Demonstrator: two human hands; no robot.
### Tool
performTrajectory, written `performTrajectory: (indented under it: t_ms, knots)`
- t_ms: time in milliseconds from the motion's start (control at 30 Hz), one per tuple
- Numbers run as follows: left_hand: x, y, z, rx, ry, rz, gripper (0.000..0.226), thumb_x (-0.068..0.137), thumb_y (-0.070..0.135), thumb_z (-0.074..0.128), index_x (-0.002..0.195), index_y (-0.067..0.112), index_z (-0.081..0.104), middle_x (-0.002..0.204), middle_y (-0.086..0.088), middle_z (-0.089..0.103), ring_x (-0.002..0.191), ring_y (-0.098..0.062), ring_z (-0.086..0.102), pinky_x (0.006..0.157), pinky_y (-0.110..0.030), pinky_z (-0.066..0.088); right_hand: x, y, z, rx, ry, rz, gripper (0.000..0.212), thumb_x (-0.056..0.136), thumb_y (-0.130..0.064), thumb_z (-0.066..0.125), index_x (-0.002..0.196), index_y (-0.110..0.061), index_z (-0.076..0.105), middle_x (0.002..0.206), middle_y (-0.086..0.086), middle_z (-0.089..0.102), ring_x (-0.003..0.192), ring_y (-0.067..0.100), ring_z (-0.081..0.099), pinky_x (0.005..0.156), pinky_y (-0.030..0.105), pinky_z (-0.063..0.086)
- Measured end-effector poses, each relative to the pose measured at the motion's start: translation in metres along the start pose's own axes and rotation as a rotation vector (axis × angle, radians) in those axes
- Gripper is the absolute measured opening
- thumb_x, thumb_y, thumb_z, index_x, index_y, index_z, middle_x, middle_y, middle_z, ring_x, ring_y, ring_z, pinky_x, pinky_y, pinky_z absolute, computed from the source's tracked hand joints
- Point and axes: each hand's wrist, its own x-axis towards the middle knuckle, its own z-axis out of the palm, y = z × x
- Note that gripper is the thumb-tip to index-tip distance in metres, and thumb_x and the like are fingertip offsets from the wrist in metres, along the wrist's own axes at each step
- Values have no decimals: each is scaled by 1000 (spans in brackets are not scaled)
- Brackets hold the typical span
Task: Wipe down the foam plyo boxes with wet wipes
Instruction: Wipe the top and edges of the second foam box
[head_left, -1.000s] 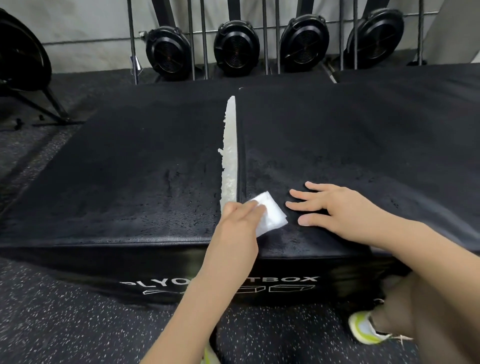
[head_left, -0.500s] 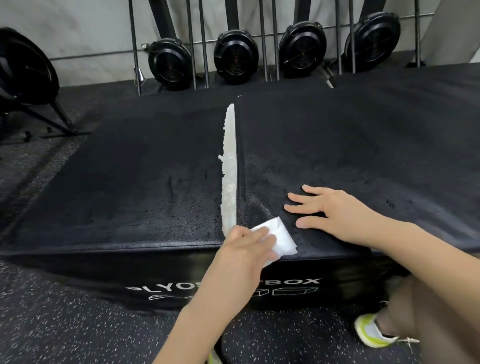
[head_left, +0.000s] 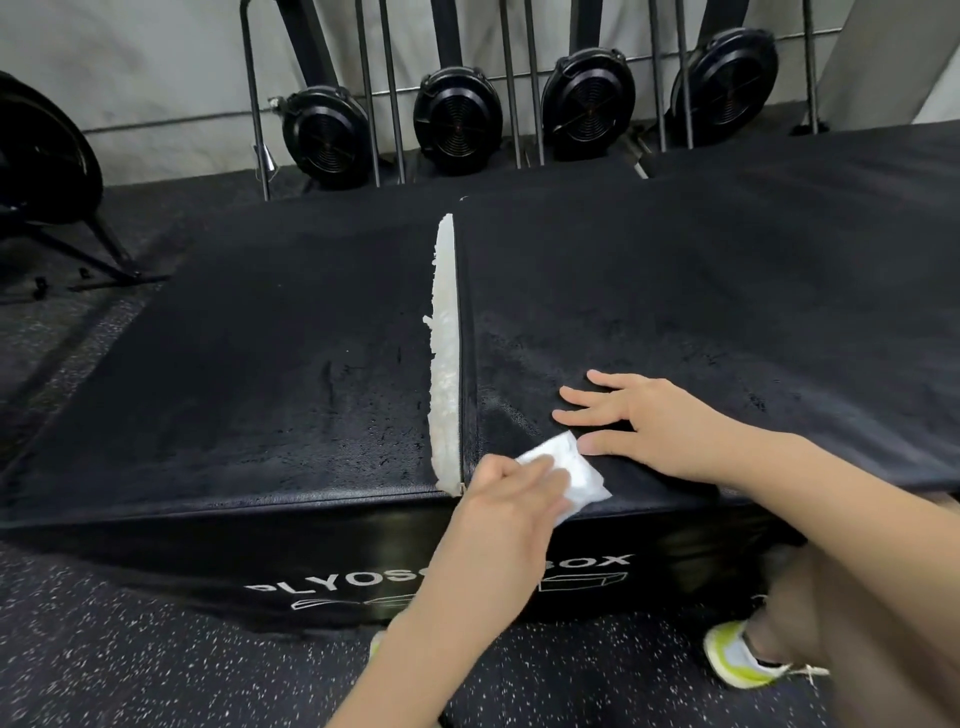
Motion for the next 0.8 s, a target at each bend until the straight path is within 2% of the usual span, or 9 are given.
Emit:
performTrajectory:
  t_ms: [133, 233, 300, 400, 467, 567, 633, 700, 800]
  knots:
    - [16, -21, -2, 108, 79, -84, 15, 102, 22, 59, 87, 21, 59, 82, 11, 53, 86, -17, 43, 69, -32, 51, 0, 0, 1, 32, 10, 11, 39, 92, -46, 65, 129, -54, 57, 144, -36, 41, 144, -11, 11, 110, 12, 11]
    - [33, -27, 2, 183, 163, -147, 22, 97, 13, 64, 78, 21, 59, 76, 10, 50, 78, -17, 43, 66, -29, 48, -1, -1, 1, 43, 13, 6, 39, 91, -47, 65, 128, -56, 57, 144, -36, 41, 145, -10, 11, 114, 17, 12]
    - [41, -22, 11, 190, 143, -155, 19, 99, 11, 61, 84, 23, 61, 77, 12, 46, 79, -18, 41, 69, -30, 47, -2, -4, 1, 19, 13, -16, 39, 92, -48, 64, 128, -57, 55, 145, -35, 40, 145, -9, 13, 117, 19, 12]
    - [38, -4, 15, 90, 72, -78, 17, 100, 13, 59, 101, 26, 68, 80, 11, 54, 82, -21, 42, 68, -34, 49, -11, -5, -6, 5, 10, -38, 44, 90, -49, 65, 132, -53, 55, 146, -33, 36, 143, -12, 15, 120, 19, 12]
    - [29, 3, 8, 20, -23, -10, 17, 103, 21, 54, 99, 27, 69, 82, 12, 54, 86, -17, 41, 72, -28, 47, -19, 1, -14, 39, 13, 4, 56, 83, -51, 72, 136, -46, 54, 146, -33, 36, 143, -13, 16, 122, 24, 16]
    - [22, -3, -3, 43, -61, 11, 18, 104, 23, 52, 91, 24, 64, 83, 11, 51, 88, -17, 41, 76, -28, 45, -26, 7, -19, -104, -38, 31, 63, 83, -59, 66, 141, -44, 48, 152, -32, 26, 147, -7, 7, 123, 25, 5]
    - [31, -10, -6, 182, 5, -35, 18, 95, 8, 65, 81, 19, 63, 76, 9, 51, 77, -20, 47, 65, -31, 48, -24, 6, -18, -141, -49, 41, 63, 87, -59, 62, 144, -43, 45, 156, -28, 22, 150, -1, 7, 124, 29, 5]
    - [46, -19, -4, 271, 77, -97, 31, 82, -4, 74, 67, 16, 55, 67, 9, 43, 61, -22, 45, 53, -34, 47, -20, 6, -17, -161, -41, 42, 63, 87, -60, 62, 145, -43, 45, 157, -26, 23, 151, 3, 11, 124, 34, 9]
    - [62, -18, 5, 318, 107, -205, 31, 87, -1, 68, 70, 18, 50, 67, 8, 41, 60, -22, 41, 51, -33, 38, -16, 10, -18, -175, -53, 47, 63, 83, -67, 61, 142, -50, 44, 156, -26, 26, 151, 10, 17, 123, 40, 17]
